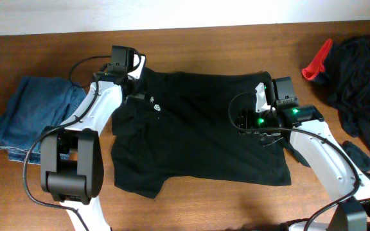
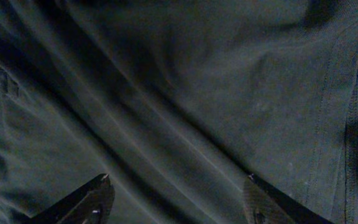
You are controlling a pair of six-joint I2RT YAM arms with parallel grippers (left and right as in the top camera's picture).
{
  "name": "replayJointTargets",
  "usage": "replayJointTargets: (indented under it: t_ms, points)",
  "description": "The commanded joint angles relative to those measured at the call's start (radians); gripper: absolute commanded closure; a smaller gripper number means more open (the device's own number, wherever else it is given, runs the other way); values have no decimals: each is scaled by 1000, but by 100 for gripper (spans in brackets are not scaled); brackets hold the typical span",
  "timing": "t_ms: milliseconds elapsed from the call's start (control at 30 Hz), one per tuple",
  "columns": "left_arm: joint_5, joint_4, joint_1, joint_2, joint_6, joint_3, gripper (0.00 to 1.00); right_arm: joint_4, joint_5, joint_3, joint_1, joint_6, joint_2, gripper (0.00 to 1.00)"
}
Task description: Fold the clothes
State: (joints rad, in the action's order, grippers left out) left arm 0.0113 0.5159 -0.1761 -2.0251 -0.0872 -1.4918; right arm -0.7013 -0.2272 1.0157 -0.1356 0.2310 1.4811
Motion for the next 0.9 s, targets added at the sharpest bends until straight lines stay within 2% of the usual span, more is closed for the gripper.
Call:
replayJointTargets:
  t_ms: [0,133,267,333,367,433,733,800,867]
  points:
    - [-63,69,7,-2,101,-89,46,3,3,11,-2,-11,1,29]
    - [-193,108,7,-2,245,-115,46,3,3,11,-2,-11,1,29]
    - [-171,145,7,-22,363,-113,46,3,2,11,-2,-11,1,29]
    - [-172,140,7,-40,367,-113,47,3,3,11,-2,-11,1,29]
    - [-171,140,7,-52,368,-113,52,3,3,11,-2,-11,1,29]
    - [-172,138,7,-71,377,-113,56,2,2,11,-2,-11,1,29]
    - [-161,31,7,-142,376,-113,56,2,2,11,-2,-14,1,29]
    - [-153,-16,7,-149,359,-113,64,2,2,11,-2,-14,1,29]
    - [-150,-64,7,-150,355,-113,88,1,2,11,-2,-14,1,29]
